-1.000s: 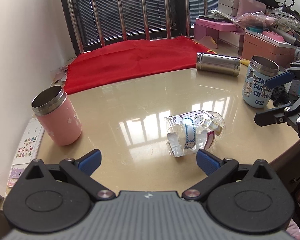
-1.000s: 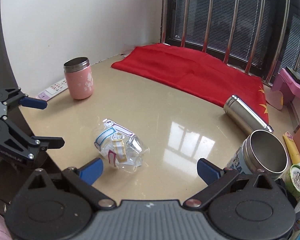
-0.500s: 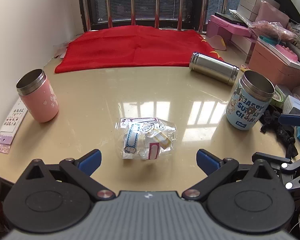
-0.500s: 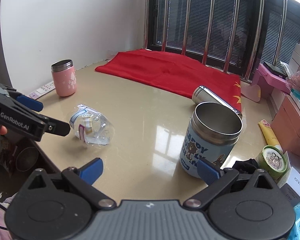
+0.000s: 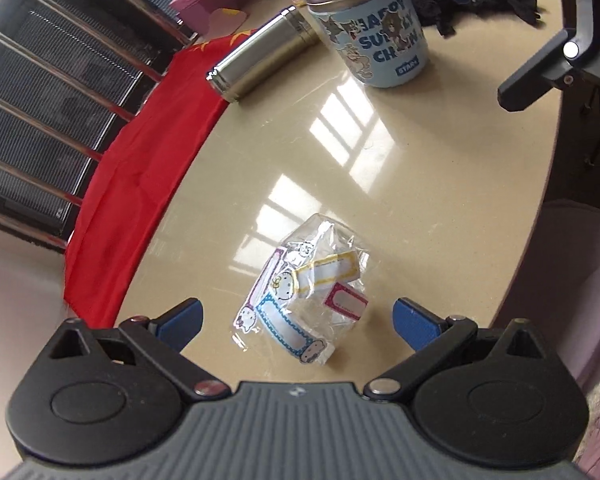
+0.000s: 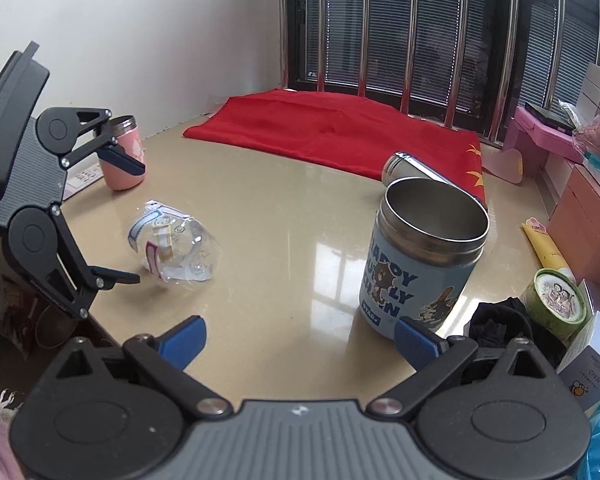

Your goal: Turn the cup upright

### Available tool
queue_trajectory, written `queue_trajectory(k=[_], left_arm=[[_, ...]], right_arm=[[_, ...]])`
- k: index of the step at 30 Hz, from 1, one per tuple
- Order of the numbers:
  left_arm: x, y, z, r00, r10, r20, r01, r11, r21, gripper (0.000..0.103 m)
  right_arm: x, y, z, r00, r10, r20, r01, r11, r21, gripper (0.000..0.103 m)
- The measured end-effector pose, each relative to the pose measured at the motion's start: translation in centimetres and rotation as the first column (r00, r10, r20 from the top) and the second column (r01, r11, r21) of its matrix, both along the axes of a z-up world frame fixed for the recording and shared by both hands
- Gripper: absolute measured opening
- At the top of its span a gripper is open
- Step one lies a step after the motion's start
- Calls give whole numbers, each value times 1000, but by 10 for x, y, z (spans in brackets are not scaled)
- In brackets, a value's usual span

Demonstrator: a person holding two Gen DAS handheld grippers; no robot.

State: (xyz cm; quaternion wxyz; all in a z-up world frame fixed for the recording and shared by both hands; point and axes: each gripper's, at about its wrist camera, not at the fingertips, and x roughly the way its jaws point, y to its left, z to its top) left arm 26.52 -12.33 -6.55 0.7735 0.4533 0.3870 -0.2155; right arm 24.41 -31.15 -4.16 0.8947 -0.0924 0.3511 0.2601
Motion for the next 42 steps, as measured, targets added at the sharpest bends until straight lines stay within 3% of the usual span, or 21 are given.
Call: queue_trajectory(k=[3,4,5,7,10,14,15,16,18,21,24,26,32,38,42], left_arm=[[17,3,-11,994,-42,-100,39,999,-32,102],[25,5,-14,992,-21,-125,14,998,-54,100],[33,8,-15,987,16,-159,-30,996,-84,88],[48,18,-9,968,131,-216,-167,973,-159,83],[58,28,1,909,298,-292,-363,910,-200,80],[63,41,2,772,527,-354,-615,760,-210,80],[64,44,4,749,556,-359,-647,730,-220,80],[65,47,5,737,573,-359,-665,711,-229,80],[65,48,8,735,597,-321,-673,701,-237,79],[66,49,10,749,589,-305,-657,720,-222,79],[59,42,11,807,544,-231,-583,795,-165,79],[56,38,11,835,510,-208,-541,829,-141,80],[55,26,6,881,445,-159,-468,870,-158,80],[43,12,-6,949,294,-114,-310,937,-162,80],[35,9,-12,971,218,-98,-232,958,-167,80]], right_arm=[[3,3,-4,999,-38,-20,37,999,-22,101],[4,4,-5,998,-49,-27,48,998,-26,101],[5,6,-5,998,-57,-32,56,998,-29,101],[6,9,-5,997,-60,-38,59,998,-30,101],[8,14,-4,998,-40,-40,39,999,-30,101],[9,20,-6,999,-9,-38,9,1000,-15,101],[8,21,-6,999,-5,-38,5,1000,-9,101],[7,21,-7,999,0,-39,0,1000,-2,101],[4,20,-9,999,5,-44,-5,1000,9,101],[2,15,-12,998,-2,-56,3,1000,18,101],[3,10,-13,998,-19,-59,21,1000,22,101],[3,8,-13,998,-28,-59,30,999,27,101],[-1,10,-15,998,-31,-62,33,999,28,101],[-4,12,-14,997,-44,-66,45,999,2,101],[-6,14,-13,996,-54,-67,53,998,-15,101]])
